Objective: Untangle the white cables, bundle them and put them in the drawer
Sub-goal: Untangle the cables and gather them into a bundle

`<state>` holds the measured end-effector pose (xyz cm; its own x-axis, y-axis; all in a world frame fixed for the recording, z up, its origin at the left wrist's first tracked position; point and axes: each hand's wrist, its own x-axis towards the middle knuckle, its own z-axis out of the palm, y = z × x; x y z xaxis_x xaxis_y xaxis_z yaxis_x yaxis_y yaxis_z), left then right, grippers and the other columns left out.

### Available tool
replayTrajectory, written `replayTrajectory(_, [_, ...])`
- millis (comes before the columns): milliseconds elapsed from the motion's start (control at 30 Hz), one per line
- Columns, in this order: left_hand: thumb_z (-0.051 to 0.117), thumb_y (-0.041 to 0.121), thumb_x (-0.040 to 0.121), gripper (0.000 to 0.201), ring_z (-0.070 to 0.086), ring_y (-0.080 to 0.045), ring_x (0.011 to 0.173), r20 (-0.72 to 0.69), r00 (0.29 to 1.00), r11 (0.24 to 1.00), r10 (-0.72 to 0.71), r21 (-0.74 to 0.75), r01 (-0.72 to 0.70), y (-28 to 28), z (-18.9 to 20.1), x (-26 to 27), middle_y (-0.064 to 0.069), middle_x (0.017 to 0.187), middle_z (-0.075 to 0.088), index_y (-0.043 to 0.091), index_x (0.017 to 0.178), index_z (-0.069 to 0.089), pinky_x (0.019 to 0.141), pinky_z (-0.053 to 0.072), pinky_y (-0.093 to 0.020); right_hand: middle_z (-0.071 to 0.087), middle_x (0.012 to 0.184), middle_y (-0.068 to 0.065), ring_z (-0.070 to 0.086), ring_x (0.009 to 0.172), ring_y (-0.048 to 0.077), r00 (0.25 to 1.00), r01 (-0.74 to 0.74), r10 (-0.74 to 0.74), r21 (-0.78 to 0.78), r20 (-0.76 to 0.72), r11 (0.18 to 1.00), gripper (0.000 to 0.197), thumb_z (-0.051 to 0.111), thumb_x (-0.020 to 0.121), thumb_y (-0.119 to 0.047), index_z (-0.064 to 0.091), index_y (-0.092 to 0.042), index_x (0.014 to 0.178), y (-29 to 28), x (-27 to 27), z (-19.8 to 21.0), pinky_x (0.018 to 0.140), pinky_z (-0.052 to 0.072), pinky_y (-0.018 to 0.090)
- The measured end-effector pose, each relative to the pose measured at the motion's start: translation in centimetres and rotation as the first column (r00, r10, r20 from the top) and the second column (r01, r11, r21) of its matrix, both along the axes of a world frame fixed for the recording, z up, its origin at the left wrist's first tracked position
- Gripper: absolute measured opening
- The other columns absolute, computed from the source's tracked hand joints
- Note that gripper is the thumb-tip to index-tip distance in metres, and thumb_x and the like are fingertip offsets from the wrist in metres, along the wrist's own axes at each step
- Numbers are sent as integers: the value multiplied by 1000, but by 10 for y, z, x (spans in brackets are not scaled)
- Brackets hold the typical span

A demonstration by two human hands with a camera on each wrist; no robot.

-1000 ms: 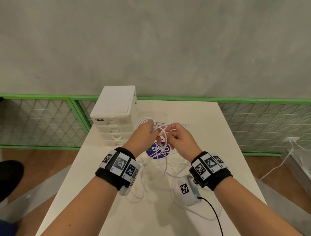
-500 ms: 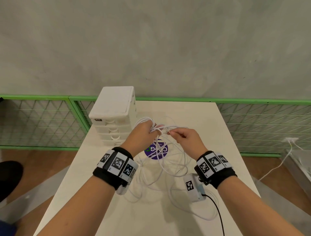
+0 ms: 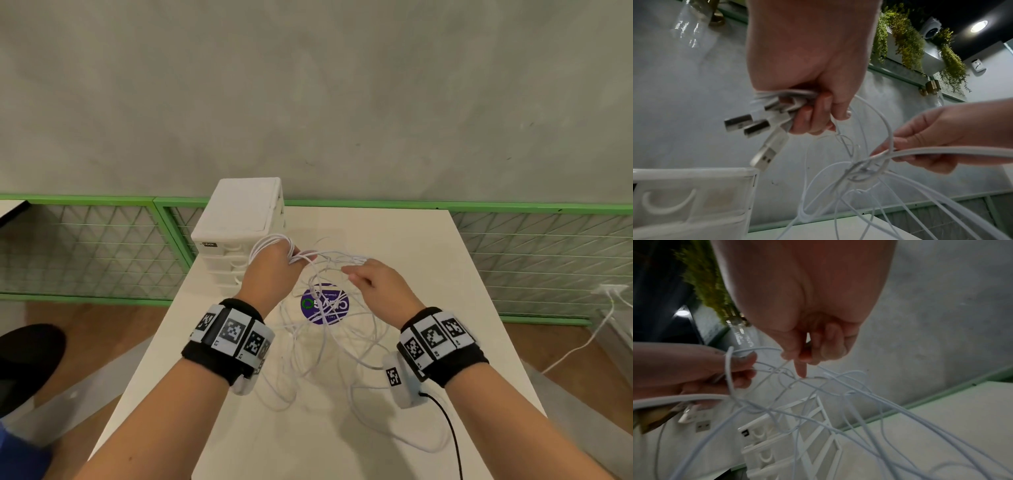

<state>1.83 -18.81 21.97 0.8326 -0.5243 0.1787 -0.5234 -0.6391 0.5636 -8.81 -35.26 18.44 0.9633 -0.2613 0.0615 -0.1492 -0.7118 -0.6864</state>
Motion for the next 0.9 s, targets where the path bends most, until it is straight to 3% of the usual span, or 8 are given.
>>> replayTrajectory(200, [59, 35, 92, 50, 37, -10, 49, -61, 995, 996, -83, 7, 83, -8, 1, -9, 4, 50, 36, 16, 49, 39, 51, 29, -25, 72, 87, 1, 59, 73, 9, 966, 109, -136, 131, 222, 985, 10, 61, 87, -14, 70, -14, 91, 29, 7, 3, 68, 42, 12])
replayTrajectory(267, [57, 26, 93, 43, 42, -6, 45, -157, 977, 990, -141, -24, 139, -11, -3, -13, 4, 50, 45, 13, 53, 49, 49, 32, -19, 72, 86, 3, 62, 76, 10, 957, 83, -135, 204, 258, 976, 15, 59, 85, -6, 71, -14, 87, 38, 7, 5, 72, 48, 20])
replayTrajectory(333, [53, 18, 93, 29, 54, -9, 49, -274, 946, 985, -171, -59, 161, -11, -8, -15, -1, 57, 58, 1, 70, 58, 48, 38, -14, 71, 89, 8, 61, 79, 4, 948, -52, -23, 224, 318, 973, 28, 50, 81, 9, 70, -9, 89, 44, 5, 8, 77, 48, 14])
replayTrajectory(400, [50, 19, 93, 25, 63, -19, 63, -300, 941, 986, -158, -103, 133, -9, -12, -13, -6, 66, 65, 0, 78, 57, 59, 49, -27, 67, 97, 8, 59, 87, 10, 938, -170, 111, 159, 329, 973, 36, 42, 78, 15, 67, -3, 96, 44, 4, 9, 83, 47, 16])
replayTrajectory(500, [53, 22, 94, 21, 62, -24, 77, -273, 955, 985, -115, -154, 75, -7, -11, -17, -9, 81, 65, 13, 75, 49, 73, 50, -38, 66, 98, 1, 59, 85, 8, 943, -145, 73, 205, 324, 968, 44, 42, 81, 14, 68, -11, 106, 38, 2, 7, 82, 47, 12])
replayTrajectory(700, [55, 21, 95, 22, 50, -15, 71, -206, 972, 981, -111, -180, 74, -11, -4, -25, 3, 77, 55, 17, 75, 47, 63, 40, -25, 74, 79, 0, 70, 77, 16, 935, 22, -185, 471, 302, 882, 22, 67, 80, -3, 75, -22, 87, 33, 4, 9, 81, 56, 41])
replayTrajectory(800, [57, 26, 94, 20, 53, -16, 72, -205, 973, 977, -108, -205, 65, -11, -1, -22, 1, 78, 59, 8, 85, 59, 63, 42, -23, 60, 54, -8, 57, 54, 14, 899, 97, -261, 421, 351, 902, 11, 69, 81, -20, 69, -29, 74, 23, -3, 15, 61, 51, 29])
replayTrajectory(900, [58, 23, 93, 20, 51, -11, 69, -196, 975, 971, -107, -230, 61, -8, 3, -24, 11, 72, 56, 8, 80, 62, 55, 39, -9, 54, 60, -12, 48, 61, 7, 839, 207, -314, 273, 444, 939, 7, 68, 82, -21, 67, -27, 78, 4, -1, 17, 62, 39, 20])
